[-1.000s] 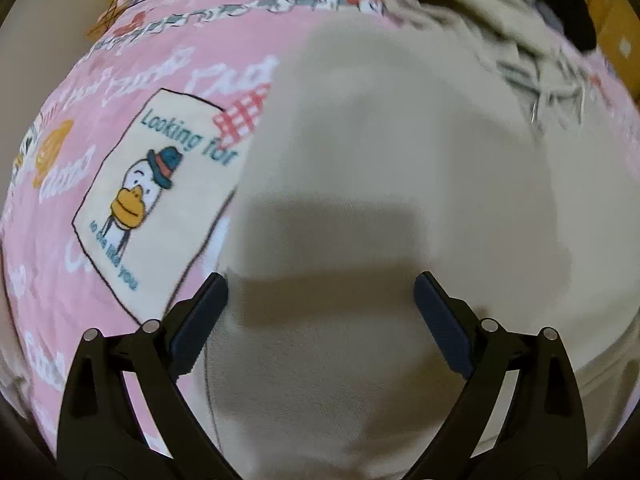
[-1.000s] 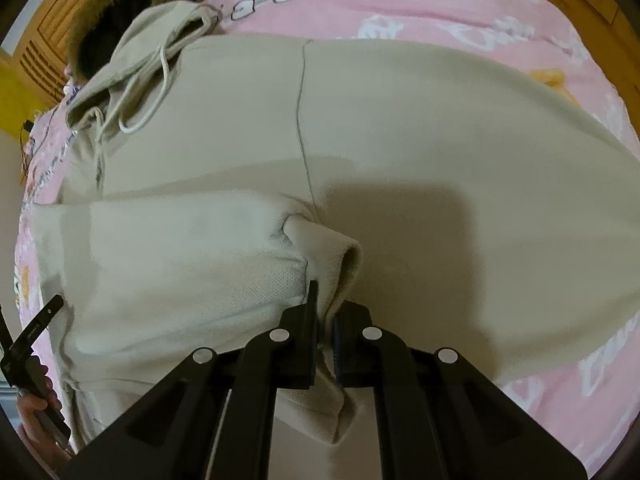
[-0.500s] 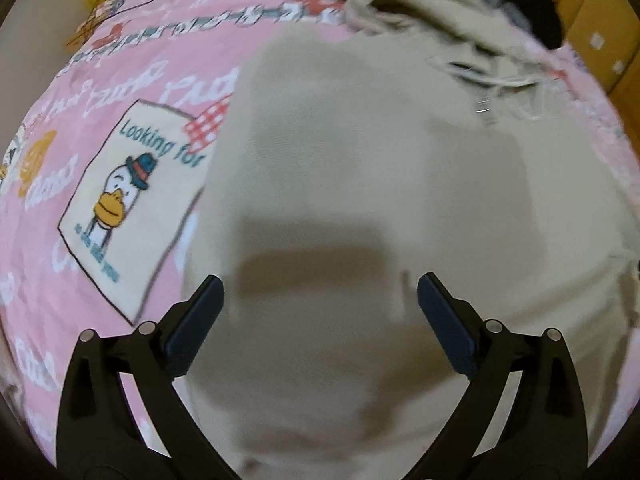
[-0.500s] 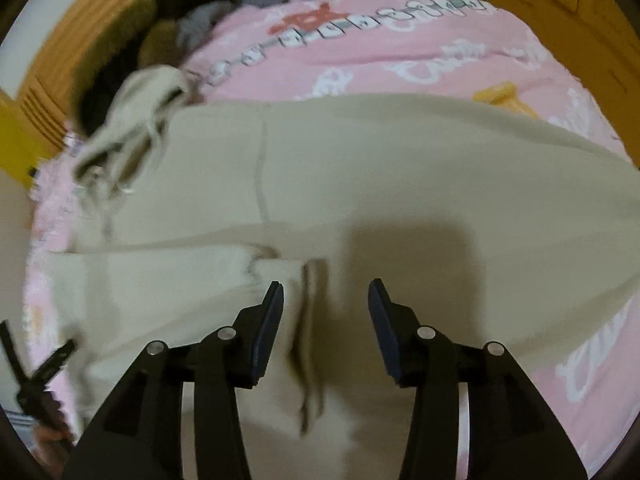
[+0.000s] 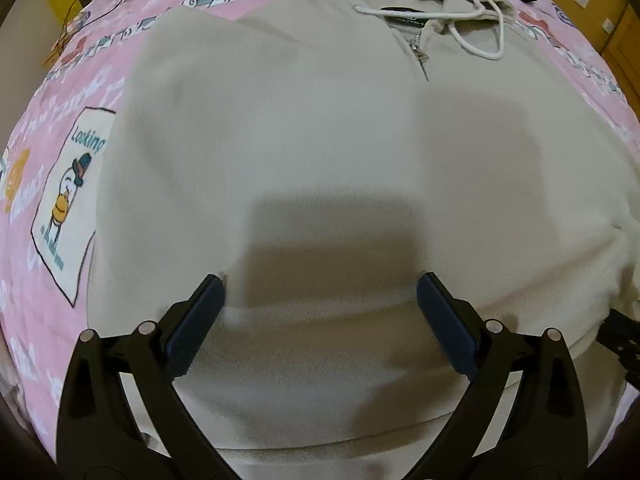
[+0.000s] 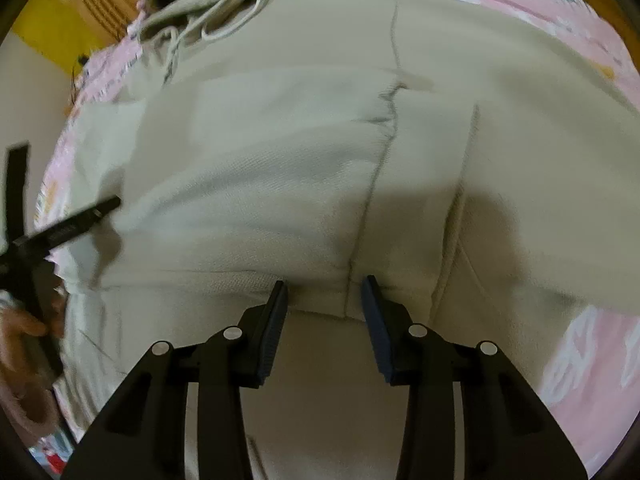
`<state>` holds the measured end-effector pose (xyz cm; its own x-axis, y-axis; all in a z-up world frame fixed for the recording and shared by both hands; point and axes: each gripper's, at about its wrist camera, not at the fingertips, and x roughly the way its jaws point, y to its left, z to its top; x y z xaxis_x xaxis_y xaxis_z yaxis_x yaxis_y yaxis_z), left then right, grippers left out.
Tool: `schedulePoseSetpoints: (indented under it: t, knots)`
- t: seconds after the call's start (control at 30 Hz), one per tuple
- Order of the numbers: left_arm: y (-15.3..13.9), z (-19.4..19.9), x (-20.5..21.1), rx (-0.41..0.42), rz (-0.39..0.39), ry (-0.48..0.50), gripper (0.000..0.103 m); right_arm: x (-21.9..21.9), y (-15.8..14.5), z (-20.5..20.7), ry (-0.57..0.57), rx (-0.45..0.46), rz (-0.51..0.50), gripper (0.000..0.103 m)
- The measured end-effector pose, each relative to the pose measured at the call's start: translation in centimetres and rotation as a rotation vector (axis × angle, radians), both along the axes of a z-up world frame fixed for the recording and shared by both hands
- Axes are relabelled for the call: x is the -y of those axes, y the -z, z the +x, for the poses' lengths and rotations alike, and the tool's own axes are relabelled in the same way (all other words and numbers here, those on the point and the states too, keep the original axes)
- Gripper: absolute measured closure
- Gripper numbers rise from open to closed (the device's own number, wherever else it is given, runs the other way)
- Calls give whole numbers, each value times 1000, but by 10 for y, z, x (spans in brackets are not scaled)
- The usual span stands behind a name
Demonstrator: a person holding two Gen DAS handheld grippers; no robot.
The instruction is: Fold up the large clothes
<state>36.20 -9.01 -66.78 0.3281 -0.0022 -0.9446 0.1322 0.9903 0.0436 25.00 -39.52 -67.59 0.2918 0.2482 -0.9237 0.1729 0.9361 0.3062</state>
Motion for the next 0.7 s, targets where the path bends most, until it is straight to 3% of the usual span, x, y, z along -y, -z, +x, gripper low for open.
schedulePoseSetpoints:
  t: [0.1, 0.17, 0.23, 0.3, 0.43, 0.6, 0.7]
  knots:
    - [-8, -3, 8, 4, 12, 11, 8, 32, -12, -19, 115, 50, 118, 63]
    - [-18, -4, 17, 11, 9, 27, 8, 68, -25, -39, 234, 101, 151, 54]
    - [-32, -5, 30, 28, -8, 45, 8, 110, -40, -66, 386, 153, 174, 48]
    - [-47, -6, 50, 50, -26, 69, 8, 171, -52, -104, 587, 190, 185, 47]
    - [-62, -5, 99, 44, -64, 135, 8, 276, -62, -167, 873, 227, 192, 46]
    - [-44, -3, 148, -44, -113, 149, 8, 390, -38, -225, 1184, 225, 233, 45]
    - [-20, -4, 158, -121, -106, 136, 8, 413, -23, -226, 1223, 227, 249, 42]
